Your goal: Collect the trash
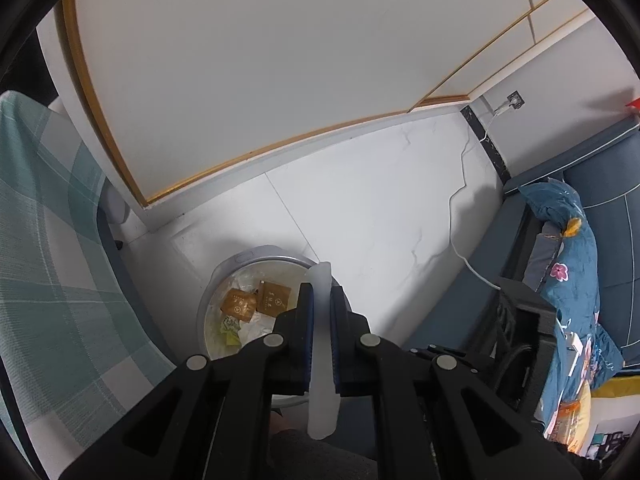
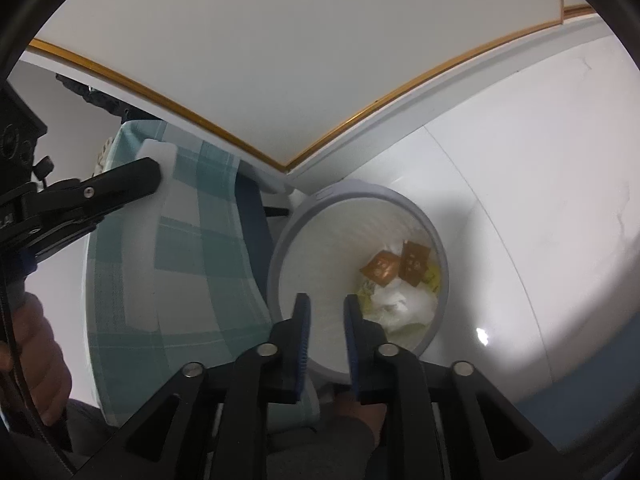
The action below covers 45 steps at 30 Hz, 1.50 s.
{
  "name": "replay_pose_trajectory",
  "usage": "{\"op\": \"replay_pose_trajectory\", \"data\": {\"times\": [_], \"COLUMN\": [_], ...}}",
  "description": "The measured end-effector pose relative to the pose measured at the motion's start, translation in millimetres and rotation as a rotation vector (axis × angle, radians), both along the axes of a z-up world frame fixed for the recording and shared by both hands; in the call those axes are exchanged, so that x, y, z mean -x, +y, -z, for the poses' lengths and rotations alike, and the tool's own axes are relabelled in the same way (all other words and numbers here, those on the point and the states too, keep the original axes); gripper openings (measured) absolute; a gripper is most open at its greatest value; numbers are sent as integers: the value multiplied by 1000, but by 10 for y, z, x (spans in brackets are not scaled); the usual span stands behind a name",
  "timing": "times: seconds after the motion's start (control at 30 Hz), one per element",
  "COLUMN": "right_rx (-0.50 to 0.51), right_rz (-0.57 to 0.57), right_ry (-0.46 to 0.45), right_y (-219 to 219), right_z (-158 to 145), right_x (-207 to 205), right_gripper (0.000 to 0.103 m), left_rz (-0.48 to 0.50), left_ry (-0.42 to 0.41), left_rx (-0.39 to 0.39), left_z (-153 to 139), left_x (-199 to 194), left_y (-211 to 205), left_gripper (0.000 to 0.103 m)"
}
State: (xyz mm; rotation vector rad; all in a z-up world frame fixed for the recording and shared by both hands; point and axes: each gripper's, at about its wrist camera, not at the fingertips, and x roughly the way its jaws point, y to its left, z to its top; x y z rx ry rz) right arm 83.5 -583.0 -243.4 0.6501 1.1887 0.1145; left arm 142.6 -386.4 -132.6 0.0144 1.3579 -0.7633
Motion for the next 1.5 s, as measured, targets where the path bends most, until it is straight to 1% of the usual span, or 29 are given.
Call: {"op": "replay_pose_trajectory", "data": {"times": [0.1,0.13,0.17,0.2,0.23,0.4,0.53,0.6,0.8,0.87,0.9,1.0,1.03,1.1,1.23,1.3,1.33,1.37,1.4,1.47,1.5], "right_rx": [25,41,54,63,63,95,106,106,90,86,86,86,86,87,86,85,88,90,91,96,99], "right_rz": [44,65,81,103,117,160,176,183,198,203,203,200,199,196,197,195,195,193,188,183,179], "right_ry": [-15,-14,-11,-13,-21,-54,-78,-87,-89,-93,-94,-98,-100,-106,-114,-121,-124,-127,-130,-138,-142], "right_y": [-61,-94,-123,-176,-215,-301,-327,-338,-361,-377,-378,-380,-372,-355,-342,-329,-321,-311,-297,-274,-255], "right_z": [-47,-50,-56,-78,-97,-218,-303,-335,-353,-368,-373,-394,-402,-422,-451,-480,-497,-516,-536,-571,-593], "right_x": [44,64,73,105,126,203,234,235,244,260,262,267,270,272,281,285,288,292,296,305,313], "right_gripper": [37,49,69,77,79,80,83,83,84,84,84,84,84,84,84,84,84,84,85,90,90], "left_rz": [4,5,5,5,4,10,16,20,-1,-9,-10,-18,-21,-19,-9,-9,-15,-20,-26,-33,-37], "left_ry": [15,21,28,33,33,40,52,51,50,48,46,28,22,26,22,1,-13,-26,-47,-74,-88], "left_rx": [-8,-8,-7,-9,-10,-22,-37,-49,-90,-104,-102,-108,-112,-101,-118,-131,-137,-139,-139,-150,-155], "left_z": [41,58,83,90,101,137,172,188,239,246,240,205,197,194,195,168,149,128,93,52,22], "left_x": [8,4,-6,7,6,20,40,41,25,27,28,45,59,74,107,128,136,146,157,159,167], "left_y": [-17,-18,-14,-17,-18,-39,-65,-83,-57,-37,-26,5,9,23,48,61,77,81,98,119,134], "left_gripper": [4,4,4,4,5,5,5,8,12,22,24,33,39,40,41,49,59,64,64,65,65]}}
